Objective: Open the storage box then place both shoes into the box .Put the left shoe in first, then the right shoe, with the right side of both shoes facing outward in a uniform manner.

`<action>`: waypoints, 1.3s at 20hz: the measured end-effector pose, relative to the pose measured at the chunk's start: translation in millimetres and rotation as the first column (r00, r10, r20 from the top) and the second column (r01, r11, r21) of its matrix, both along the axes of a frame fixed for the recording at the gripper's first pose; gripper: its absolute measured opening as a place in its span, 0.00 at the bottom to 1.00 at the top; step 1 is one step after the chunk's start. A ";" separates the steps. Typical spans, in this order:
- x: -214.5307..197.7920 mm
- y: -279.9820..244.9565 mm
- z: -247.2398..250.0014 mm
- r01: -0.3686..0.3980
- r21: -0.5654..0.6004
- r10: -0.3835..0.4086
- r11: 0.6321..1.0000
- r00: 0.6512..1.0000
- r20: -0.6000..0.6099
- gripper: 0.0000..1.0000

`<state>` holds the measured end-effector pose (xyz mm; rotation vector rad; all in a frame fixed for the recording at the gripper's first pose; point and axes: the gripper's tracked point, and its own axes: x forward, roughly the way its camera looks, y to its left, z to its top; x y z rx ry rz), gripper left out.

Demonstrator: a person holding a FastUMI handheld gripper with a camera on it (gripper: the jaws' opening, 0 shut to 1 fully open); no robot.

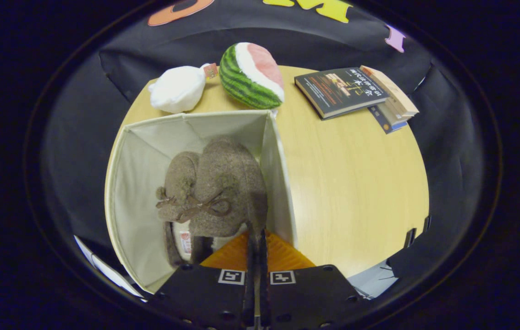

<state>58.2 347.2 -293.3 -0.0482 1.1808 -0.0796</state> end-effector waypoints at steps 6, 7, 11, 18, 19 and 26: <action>-8.1 13.5 12.5 -0.040 0.021 0.039 0.999 0.998 0.046 0.21; -15.7 17.9 23.6 -0.056 0.030 0.054 0.998 0.997 0.059 0.30; -31.6 22.0 55.7 -0.119 0.091 0.105 0.989 0.984 0.145 0.58; -54.4 -39.5 127.4 -0.234 0.129 0.168 0.964 0.906 0.390 0.90; -59.8 -55.2 139.1 -0.244 0.117 0.172 0.963 0.887 0.429 0.92; -116.9 -190.1 222.7 -0.216 0.016 0.147 0.976 0.717 0.682 0.97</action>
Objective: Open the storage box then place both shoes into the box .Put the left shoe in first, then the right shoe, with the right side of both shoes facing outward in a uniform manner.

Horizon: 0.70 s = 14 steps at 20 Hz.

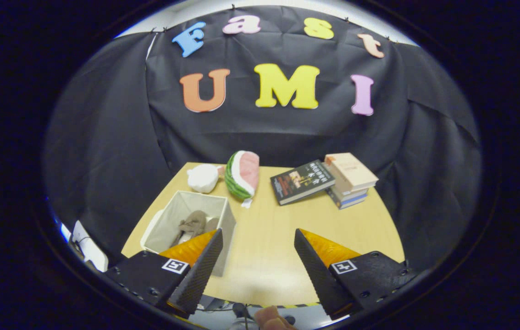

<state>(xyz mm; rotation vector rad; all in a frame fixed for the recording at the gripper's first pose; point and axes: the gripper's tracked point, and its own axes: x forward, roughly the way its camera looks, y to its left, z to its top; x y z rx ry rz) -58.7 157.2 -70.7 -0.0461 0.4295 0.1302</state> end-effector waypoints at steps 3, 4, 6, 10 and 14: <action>-34.3 -39.3 50.9 -0.003 0.032 -0.002 0.999 0.988 0.158 0.96; -43.6 -53.3 66.0 0.007 0.041 -0.016 0.999 0.977 0.211 0.95; -60.0 -71.2 92.7 0.013 0.068 -0.033 0.998 0.952 0.306 0.95; -98.1 -83.5 134.4 0.014 0.075 -0.044 0.997 0.910 0.413 0.94; -124.3 -70.9 140.9 -0.016 0.045 -0.006 0.999 0.891 0.455 0.94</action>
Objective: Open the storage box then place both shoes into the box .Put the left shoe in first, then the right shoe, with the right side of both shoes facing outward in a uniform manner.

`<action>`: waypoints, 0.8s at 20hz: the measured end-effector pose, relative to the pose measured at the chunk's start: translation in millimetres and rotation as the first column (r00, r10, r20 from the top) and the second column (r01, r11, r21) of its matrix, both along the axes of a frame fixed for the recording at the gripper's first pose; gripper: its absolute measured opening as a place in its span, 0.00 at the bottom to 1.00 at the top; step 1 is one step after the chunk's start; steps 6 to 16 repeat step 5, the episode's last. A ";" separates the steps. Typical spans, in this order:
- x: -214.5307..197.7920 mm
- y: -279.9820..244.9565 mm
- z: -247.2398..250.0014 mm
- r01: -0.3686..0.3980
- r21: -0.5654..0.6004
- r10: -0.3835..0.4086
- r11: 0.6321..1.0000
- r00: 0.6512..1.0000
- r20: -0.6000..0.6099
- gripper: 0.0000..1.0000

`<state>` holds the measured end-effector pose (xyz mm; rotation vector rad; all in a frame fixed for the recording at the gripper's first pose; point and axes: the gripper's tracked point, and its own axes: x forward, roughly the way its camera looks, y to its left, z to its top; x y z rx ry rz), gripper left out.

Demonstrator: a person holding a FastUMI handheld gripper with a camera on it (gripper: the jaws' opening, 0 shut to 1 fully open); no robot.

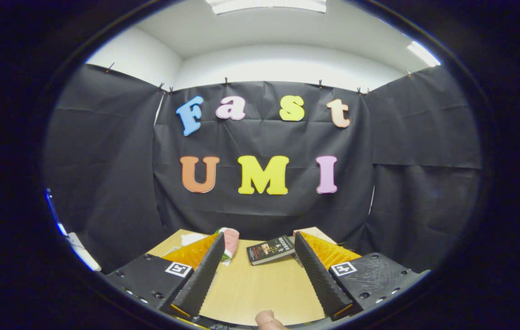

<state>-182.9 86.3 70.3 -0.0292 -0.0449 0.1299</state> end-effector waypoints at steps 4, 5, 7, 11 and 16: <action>-2.1 19.4 -10.6 -0.018 -0.028 0.017 0.999 0.999 -0.031 0.94; -0.1 23.8 -9.4 -0.013 -0.024 0.013 1.000 1.000 -0.029 0.94; -0.1 23.8 -9.4 -0.013 -0.024 0.013 1.000 1.000 -0.029 0.94; -0.1 23.8 -9.4 -0.013 -0.024 0.013 1.000 1.000 -0.029 0.94; -0.1 23.8 -9.4 -0.013 -0.024 0.013 1.000 1.000 -0.029 0.94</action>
